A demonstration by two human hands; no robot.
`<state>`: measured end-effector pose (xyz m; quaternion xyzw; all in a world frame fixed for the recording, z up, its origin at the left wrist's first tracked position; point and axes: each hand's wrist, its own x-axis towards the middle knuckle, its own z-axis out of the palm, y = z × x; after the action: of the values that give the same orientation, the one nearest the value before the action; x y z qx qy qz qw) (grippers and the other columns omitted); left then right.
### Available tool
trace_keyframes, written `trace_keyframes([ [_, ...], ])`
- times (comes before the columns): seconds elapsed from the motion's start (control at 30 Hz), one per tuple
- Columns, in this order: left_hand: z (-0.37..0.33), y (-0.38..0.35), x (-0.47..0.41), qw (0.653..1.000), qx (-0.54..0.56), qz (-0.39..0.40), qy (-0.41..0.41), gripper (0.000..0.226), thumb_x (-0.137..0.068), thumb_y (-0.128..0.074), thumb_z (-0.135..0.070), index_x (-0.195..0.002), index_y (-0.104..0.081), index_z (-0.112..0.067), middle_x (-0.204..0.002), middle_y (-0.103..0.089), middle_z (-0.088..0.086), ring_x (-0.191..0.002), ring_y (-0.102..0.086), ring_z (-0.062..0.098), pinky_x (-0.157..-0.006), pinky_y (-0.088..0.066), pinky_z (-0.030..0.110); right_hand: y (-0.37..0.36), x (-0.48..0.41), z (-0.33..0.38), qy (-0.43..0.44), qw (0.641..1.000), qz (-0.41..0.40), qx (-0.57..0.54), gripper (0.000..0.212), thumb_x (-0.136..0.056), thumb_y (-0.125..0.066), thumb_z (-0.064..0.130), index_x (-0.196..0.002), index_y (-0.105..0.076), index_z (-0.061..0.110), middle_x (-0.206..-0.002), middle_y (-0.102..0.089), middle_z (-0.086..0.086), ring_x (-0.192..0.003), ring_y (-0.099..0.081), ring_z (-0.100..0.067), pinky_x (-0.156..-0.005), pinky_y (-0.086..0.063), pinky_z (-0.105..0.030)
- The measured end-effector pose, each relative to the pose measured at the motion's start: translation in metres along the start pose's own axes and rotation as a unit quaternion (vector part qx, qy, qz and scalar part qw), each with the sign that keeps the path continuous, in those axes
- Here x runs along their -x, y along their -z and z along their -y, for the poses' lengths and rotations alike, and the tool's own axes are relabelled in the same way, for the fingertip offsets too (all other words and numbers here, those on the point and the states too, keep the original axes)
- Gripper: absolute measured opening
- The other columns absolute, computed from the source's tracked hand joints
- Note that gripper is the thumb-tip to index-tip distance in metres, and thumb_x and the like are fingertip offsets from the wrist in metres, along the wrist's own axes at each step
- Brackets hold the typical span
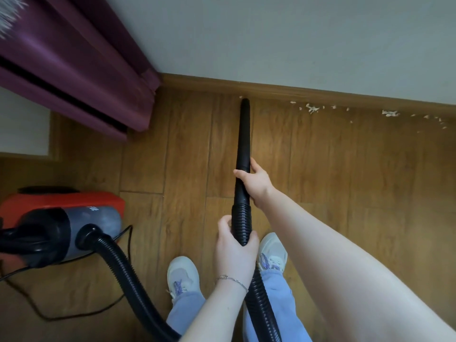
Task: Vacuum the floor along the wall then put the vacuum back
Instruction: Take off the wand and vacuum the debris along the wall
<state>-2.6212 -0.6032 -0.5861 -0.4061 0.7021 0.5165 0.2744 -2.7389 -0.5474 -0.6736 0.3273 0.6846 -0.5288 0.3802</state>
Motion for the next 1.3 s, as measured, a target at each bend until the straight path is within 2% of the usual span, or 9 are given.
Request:
trace_keyframes([
  [0.1,-0.007,-0.008,0.002,1.0,0.02,0.004,0.004,0.052,-0.082,-0.064,-0.027,-0.124,-0.035,-0.038,-0.095,-0.061,-0.004,-0.08,-0.063,0.018,-0.069,-0.053,0.034,-0.002,0.002,0.01,0.013,0.999,0.022,0.026,0.065,-0.093,-0.056,0.018,-0.149,-0.025,0.026,-0.11,-0.057,-0.003,-0.095,-0.06,-0.025,-0.088,-0.054,-0.041],
  [0.17,-0.013,-0.008,0.0,0.999,0.041,0.001,0.006,0.052,-0.081,-0.066,-0.03,-0.12,-0.034,-0.041,-0.097,-0.06,-0.003,-0.084,-0.063,0.019,-0.073,-0.053,0.036,-0.006,0.002,0.019,0.02,0.998,0.04,0.034,0.062,-0.094,-0.054,0.017,-0.148,-0.026,0.025,-0.098,-0.057,-0.002,-0.082,-0.059,-0.023,-0.077,-0.056,-0.037],
  [0.3,-0.022,-0.008,-0.007,0.999,0.052,0.011,0.006,0.049,-0.08,-0.067,-0.031,-0.112,-0.032,-0.046,-0.091,-0.059,-0.009,-0.084,-0.062,0.016,-0.074,-0.054,0.037,-0.001,0.001,0.028,0.0,0.999,0.047,-0.015,0.065,-0.095,-0.053,0.015,-0.15,-0.02,0.029,-0.094,-0.057,-0.007,-0.06,-0.057,-0.02,-0.053,-0.055,-0.029],
  [0.53,-0.021,-0.03,0.008,0.997,0.032,0.057,0.03,0.067,-0.077,-0.068,-0.031,-0.13,-0.03,-0.048,-0.095,-0.062,-0.012,-0.083,-0.063,0.011,-0.068,-0.052,0.028,0.028,0.006,0.017,-0.01,1.0,0.014,-0.019,0.064,-0.096,-0.052,0.016,-0.15,-0.019,0.029,-0.095,-0.056,-0.005,-0.057,-0.056,-0.019,-0.05,-0.055,-0.026],
  [0.63,-0.02,-0.036,0.012,0.994,0.042,0.096,0.039,0.073,-0.077,-0.067,-0.029,-0.131,-0.024,-0.055,-0.093,-0.066,-0.01,-0.081,-0.065,0.01,-0.066,-0.05,0.023,0.041,0.005,0.013,-0.012,0.999,-0.001,-0.036,0.065,-0.095,-0.053,0.016,-0.15,-0.02,0.028,-0.098,-0.06,-0.011,-0.056,-0.056,-0.019,-0.055,-0.056,-0.03],
  [0.8,-0.024,-0.045,0.013,0.991,0.041,0.123,0.024,0.072,-0.082,-0.063,-0.026,-0.134,-0.022,-0.055,-0.094,-0.063,-0.013,-0.081,-0.065,0.013,-0.071,-0.055,0.029,0.059,0.006,0.009,-0.016,0.997,-0.012,-0.078,0.065,-0.095,-0.053,0.015,-0.15,-0.02,0.027,-0.104,-0.059,-0.012,-0.056,-0.055,-0.02,-0.056,-0.055,-0.032],
  [1.0,-0.031,-0.061,0.019,0.995,0.029,0.095,0.024,0.072,-0.082,-0.061,-0.02,-0.135,-0.021,-0.047,-0.088,-0.065,-0.002,-0.07,-0.067,0.021,-0.068,-0.057,0.039,0.066,0.005,0.011,-0.012,0.997,0.038,-0.06,0.068,-0.095,-0.055,0.017,-0.151,-0.018,0.028,-0.098,-0.059,-0.011,-0.059,-0.056,-0.02,-0.058,-0.056,-0.032],
  [1.13,-0.035,-0.054,0.019,0.997,0.05,0.056,0.029,0.066,-0.084,-0.06,-0.017,-0.134,-0.023,-0.041,-0.078,-0.062,-0.009,-0.063,-0.063,0.012,-0.053,-0.048,0.022,0.042,0.004,0.021,0.007,0.997,0.077,-0.006,0.067,-0.096,-0.053,0.017,-0.151,-0.017,0.026,-0.087,-0.058,-0.006,-0.058,-0.056,-0.02,-0.058,-0.054,-0.031],
  [1.3,-0.033,-0.045,0.01,0.997,0.035,0.065,0.019,0.073,-0.081,-0.062,-0.02,-0.136,-0.022,-0.046,-0.088,-0.066,-0.002,-0.072,-0.066,0.02,-0.069,-0.056,0.038,0.043,0.0,0.026,0.009,0.997,0.061,-0.04,0.068,-0.096,-0.053,0.016,-0.152,-0.016,0.024,-0.089,-0.058,-0.008,-0.058,-0.056,-0.02,-0.051,-0.054,-0.028],
])
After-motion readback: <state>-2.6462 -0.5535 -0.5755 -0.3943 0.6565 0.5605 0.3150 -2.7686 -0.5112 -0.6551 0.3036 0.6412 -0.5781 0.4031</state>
